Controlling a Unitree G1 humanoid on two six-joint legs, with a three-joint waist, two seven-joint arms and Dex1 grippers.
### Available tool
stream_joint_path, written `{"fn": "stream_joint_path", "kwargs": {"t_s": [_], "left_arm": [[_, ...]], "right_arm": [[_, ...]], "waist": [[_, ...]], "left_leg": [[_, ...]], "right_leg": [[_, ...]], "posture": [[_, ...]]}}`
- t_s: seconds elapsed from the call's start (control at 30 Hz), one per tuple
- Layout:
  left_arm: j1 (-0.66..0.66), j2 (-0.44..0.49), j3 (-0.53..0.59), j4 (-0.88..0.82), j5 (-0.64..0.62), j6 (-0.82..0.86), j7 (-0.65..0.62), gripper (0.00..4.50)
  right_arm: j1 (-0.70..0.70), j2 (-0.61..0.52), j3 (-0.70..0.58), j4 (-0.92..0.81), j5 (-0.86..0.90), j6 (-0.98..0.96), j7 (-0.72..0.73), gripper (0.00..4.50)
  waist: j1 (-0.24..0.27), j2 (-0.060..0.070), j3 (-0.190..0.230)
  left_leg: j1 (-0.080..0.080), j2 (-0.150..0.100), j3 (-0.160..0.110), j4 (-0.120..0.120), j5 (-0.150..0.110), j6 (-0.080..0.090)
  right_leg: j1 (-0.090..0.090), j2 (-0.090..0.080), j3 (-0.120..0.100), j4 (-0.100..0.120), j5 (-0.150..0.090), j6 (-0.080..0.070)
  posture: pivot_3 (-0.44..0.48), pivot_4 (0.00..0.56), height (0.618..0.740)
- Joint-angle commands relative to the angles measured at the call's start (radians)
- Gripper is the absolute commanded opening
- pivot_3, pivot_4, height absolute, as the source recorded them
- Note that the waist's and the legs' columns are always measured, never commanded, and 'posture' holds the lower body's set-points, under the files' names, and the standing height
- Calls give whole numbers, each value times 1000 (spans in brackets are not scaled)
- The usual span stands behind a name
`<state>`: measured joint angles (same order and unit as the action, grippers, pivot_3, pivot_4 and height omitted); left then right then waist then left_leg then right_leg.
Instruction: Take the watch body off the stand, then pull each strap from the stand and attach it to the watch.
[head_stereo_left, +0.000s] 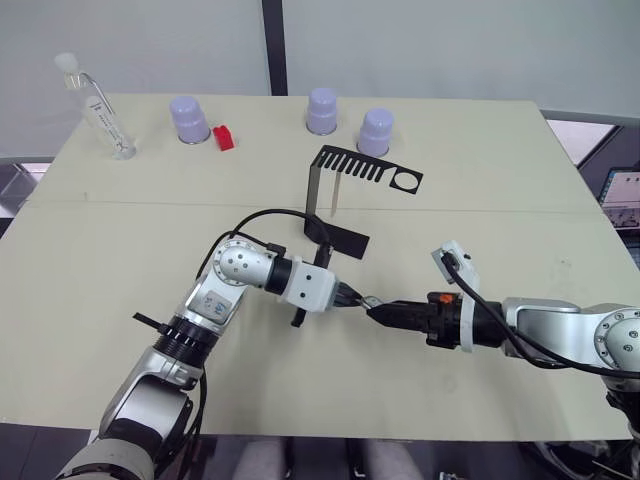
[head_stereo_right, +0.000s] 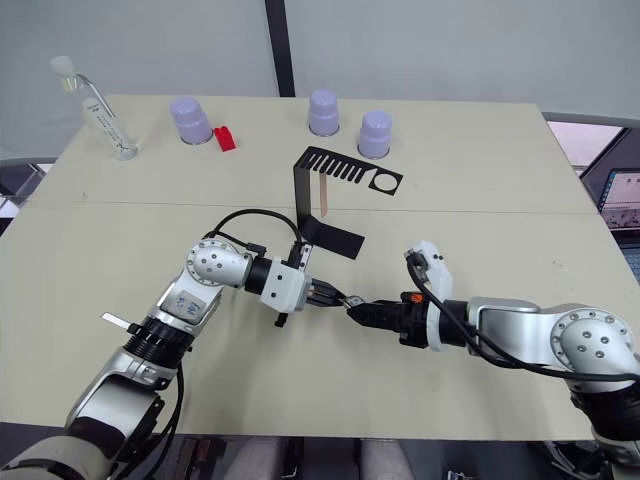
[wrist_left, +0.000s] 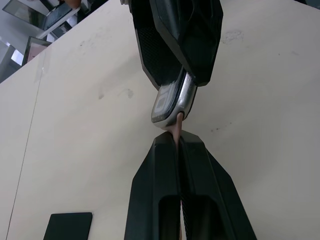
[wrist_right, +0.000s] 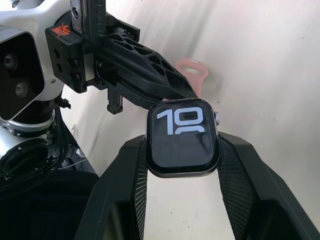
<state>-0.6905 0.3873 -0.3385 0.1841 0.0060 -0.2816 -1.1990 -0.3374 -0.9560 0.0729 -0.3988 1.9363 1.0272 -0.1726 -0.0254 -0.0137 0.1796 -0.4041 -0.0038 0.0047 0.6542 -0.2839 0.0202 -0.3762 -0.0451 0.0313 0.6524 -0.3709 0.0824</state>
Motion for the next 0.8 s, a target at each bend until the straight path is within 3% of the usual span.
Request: {"fn": "stream_joint_path", "kwargs": {"t_s": [0.03,0.13,0.27,0.37,0.47,0.53,0.6,0.8], "left_arm": [[-10,12,13,-82,-49,31,-6,0],[0,92,46,-99,-120,118,-87,936],[17,242,108,-201,-369,477,-256,2927],[4,303,144,-246,-462,621,-288,4318],[-20,298,168,-258,-482,671,-257,4421],[-23,293,170,-265,-475,660,-251,4421],[-25,287,170,-266,-468,650,-242,4421],[5,284,178,-276,-448,603,-214,4421]], "right_arm": [[-18,-22,-32,-40,-11,-7,11,1491],[-12,-50,-71,-96,-92,6,98,1491],[2,-106,-97,-238,-379,-15,323,1491],[55,-175,-91,-367,-673,-136,557,1491],[160,-256,-58,-433,-1041,-381,792,1491],[226,-262,-56,-415,-1182,-513,896,1491],[250,-234,-73,-386,-1214,-558,944,1491],[150,-148,-50,-299,-1251,-548,1000,1491]], "waist": [[-1,0,0],[-3,0,0],[-6,0,0],[0,1,0],[20,1,0],[23,1,0],[23,1,0],[16,1,1]], "left_leg": [[0,0,0,0,0,0],[0,0,0,-1,0,0],[0,0,0,-2,0,0],[0,0,-1,-3,1,-1],[-1,0,-3,-2,0,-1],[-1,-1,-3,-2,0,0],[-1,-1,-2,-2,0,0],[1,-1,-1,-2,1,-1]], "right_leg": [[0,0,0,0,0,0],[0,0,0,0,0,0],[-1,0,0,0,0,0],[-1,0,-1,-1,-1,-1],[0,-1,-2,-5,-1,-1],[1,-1,-2,-7,0,0],[1,0,-2,-7,0,1],[0,0,-1,-3,0,1]], "posture": [[0,150,740],[0,150,740],[0,150,740],[0,150,740],[0,150,740],[0,150,740],[0,150,740],[0,150,740]]}}
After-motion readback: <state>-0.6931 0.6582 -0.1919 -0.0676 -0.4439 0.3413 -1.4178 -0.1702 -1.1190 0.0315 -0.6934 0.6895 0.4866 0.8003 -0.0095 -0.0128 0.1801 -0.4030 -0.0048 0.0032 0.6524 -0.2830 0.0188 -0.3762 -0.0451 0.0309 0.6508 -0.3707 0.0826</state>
